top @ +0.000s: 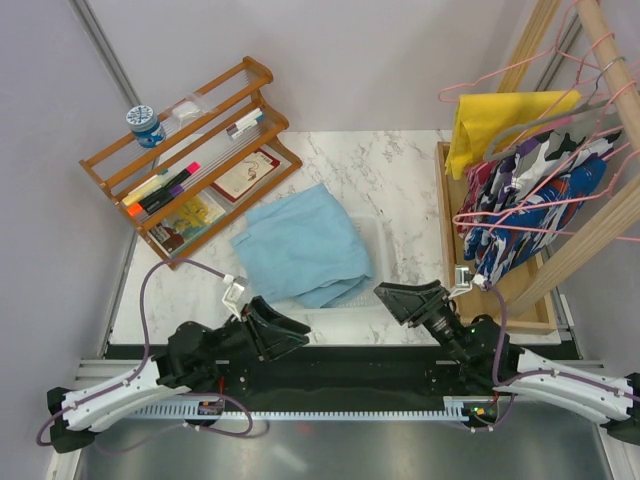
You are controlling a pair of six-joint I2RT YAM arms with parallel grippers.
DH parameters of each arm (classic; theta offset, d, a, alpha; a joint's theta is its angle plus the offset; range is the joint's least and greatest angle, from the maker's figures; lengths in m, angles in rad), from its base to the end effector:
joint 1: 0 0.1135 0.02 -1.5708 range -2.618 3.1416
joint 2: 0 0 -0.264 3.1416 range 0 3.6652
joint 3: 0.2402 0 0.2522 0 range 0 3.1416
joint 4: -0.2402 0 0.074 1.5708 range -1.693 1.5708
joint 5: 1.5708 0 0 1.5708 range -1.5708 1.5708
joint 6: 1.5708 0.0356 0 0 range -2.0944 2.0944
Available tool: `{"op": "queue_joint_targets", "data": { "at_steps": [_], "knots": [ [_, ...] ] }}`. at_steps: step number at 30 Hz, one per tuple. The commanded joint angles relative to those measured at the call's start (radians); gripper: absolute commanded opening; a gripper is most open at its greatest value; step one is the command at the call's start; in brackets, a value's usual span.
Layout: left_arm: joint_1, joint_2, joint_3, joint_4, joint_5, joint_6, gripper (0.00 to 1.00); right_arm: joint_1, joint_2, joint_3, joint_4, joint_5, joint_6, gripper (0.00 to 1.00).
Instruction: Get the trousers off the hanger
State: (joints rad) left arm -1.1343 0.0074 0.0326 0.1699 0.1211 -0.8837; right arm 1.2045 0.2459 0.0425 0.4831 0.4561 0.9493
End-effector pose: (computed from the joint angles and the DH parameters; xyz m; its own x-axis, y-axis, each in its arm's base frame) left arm 0.0412 -0.0985 0.2028 -0.6822 -0.3528 -0.6404 0.6658 0.0622 -0.7436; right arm 0.0568 0.1044 0.2163 -0.5006 0.7328 -0.4608 -0.4802 0.2078 0.8522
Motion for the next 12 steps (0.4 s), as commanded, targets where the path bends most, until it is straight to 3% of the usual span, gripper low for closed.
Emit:
{"op": "queue_joint_targets", "data": {
  "at_steps": [1, 3, 12],
  "knots": [
    [-0.004, -0.090, -0.189, 0.373, 0.074, -0.135, 0.56, 0.007, -0.210, -0.178, -0.326, 0.073, 0.025, 0.98],
    [-0.004, -0.098, -0.191, 0.376, 0.095, -0.133, 0.56, 0.007, -0.238, -0.170, -0.380, 0.078, 0.038, 0.98],
    [-0.004, -0.096, -0.194, 0.393, 0.140, -0.153, 0.56, 0.007, -0.010, -0.181, -0.227, 0.012, 0.048, 0.98]
  ]
}}
